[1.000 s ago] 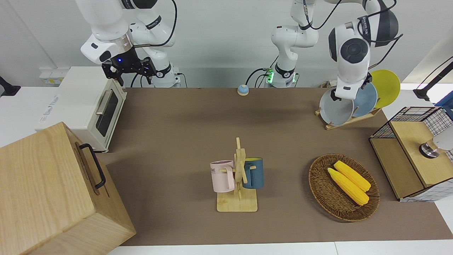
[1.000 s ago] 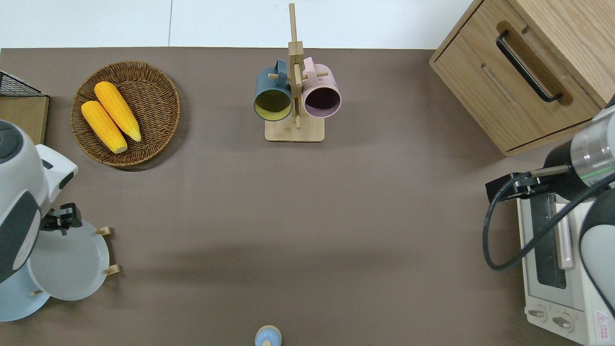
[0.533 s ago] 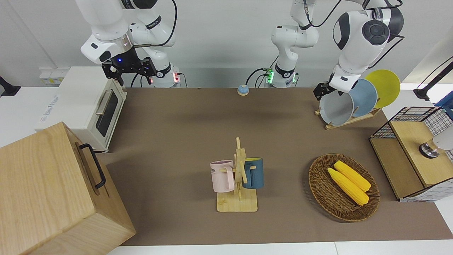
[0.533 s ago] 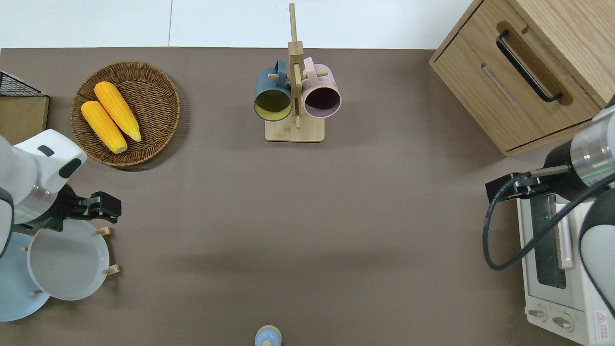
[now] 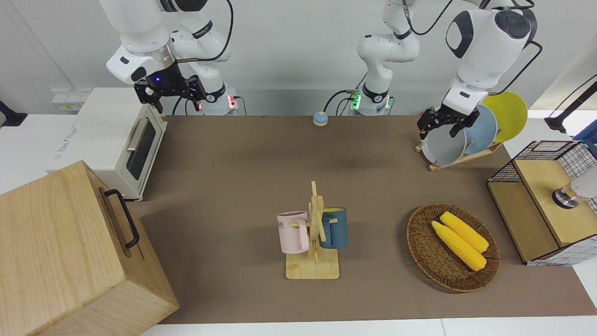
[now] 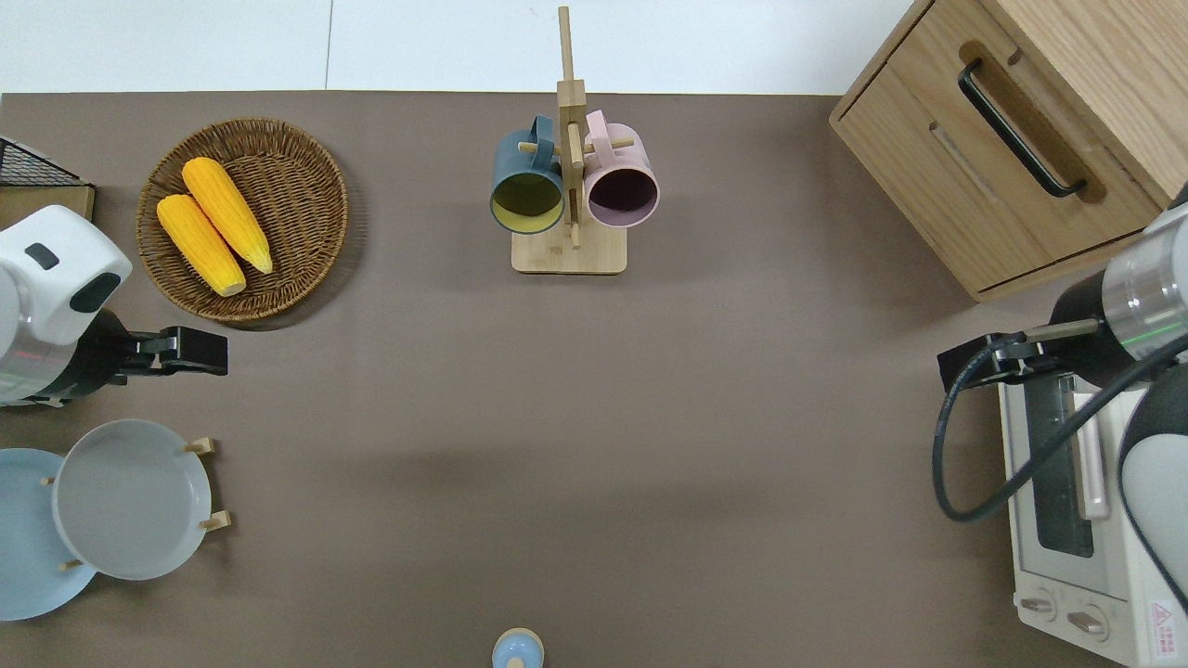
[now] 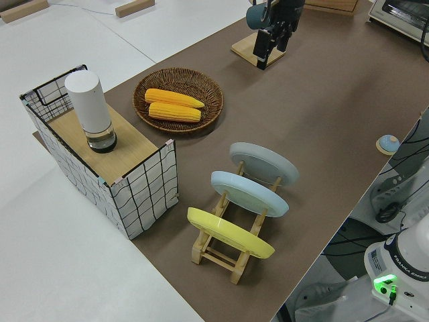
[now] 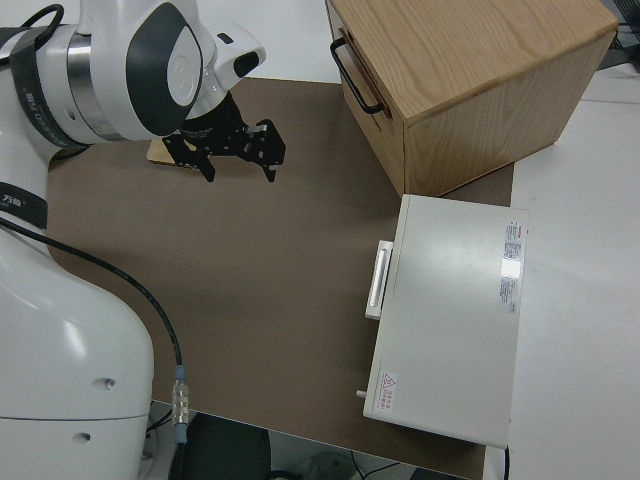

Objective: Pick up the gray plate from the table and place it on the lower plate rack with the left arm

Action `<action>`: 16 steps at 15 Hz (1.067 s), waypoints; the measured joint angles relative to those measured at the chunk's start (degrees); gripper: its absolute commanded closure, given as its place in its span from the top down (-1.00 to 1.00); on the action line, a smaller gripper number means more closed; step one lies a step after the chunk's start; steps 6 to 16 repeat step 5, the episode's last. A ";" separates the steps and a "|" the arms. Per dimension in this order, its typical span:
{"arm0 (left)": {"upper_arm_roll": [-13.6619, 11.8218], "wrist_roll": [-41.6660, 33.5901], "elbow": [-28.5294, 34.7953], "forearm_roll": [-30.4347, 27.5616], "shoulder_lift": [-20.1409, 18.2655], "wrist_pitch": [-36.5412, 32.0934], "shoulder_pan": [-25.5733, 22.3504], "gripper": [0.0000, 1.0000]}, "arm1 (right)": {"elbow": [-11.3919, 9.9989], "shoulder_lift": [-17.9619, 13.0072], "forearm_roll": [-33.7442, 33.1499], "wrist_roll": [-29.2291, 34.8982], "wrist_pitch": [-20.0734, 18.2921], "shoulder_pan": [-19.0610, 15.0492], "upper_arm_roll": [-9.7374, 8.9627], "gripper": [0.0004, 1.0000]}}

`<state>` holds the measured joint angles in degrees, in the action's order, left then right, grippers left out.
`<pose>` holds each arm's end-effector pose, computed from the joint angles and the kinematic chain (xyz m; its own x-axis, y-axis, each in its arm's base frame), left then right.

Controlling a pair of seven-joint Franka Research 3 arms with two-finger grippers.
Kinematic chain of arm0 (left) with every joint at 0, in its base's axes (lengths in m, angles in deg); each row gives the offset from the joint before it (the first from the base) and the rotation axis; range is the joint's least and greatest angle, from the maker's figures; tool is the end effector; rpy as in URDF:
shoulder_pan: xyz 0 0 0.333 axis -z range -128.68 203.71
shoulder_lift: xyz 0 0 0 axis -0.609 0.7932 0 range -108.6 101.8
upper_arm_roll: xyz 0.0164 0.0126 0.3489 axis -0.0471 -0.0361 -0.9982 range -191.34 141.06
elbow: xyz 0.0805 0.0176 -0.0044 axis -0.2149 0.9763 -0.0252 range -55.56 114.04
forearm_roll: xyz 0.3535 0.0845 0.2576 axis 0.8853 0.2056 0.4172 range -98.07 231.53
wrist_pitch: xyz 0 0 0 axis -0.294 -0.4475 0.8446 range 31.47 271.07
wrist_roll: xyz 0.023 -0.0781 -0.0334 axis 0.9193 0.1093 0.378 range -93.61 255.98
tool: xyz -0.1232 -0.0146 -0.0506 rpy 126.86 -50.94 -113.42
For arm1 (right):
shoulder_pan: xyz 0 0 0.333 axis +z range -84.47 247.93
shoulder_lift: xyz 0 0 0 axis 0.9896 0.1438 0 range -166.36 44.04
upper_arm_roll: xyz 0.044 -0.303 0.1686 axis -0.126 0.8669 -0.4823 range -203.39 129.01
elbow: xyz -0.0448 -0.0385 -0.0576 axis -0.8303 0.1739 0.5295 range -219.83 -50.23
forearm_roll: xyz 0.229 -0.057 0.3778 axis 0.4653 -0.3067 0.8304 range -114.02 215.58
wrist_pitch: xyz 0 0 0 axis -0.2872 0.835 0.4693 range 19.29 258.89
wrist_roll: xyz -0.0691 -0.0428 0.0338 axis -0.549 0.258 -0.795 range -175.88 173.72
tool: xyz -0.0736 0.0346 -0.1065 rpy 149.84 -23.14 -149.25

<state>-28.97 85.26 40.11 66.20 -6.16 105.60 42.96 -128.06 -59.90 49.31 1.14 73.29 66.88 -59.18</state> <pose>0.5981 -0.0173 0.5599 0.9990 0.0444 -0.0057 0.0444 -0.9989 0.0119 0.5884 0.0671 0.6527 0.9903 0.0810 -0.1125 0.0840 -0.9962 0.0219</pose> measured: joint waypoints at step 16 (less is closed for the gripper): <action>0.91 -0.63 -0.29 0.00 0.00 0.68 -0.52 1.00 | 0.00 0.00 0.00 0.00 0.00 0.00 0.00 0.97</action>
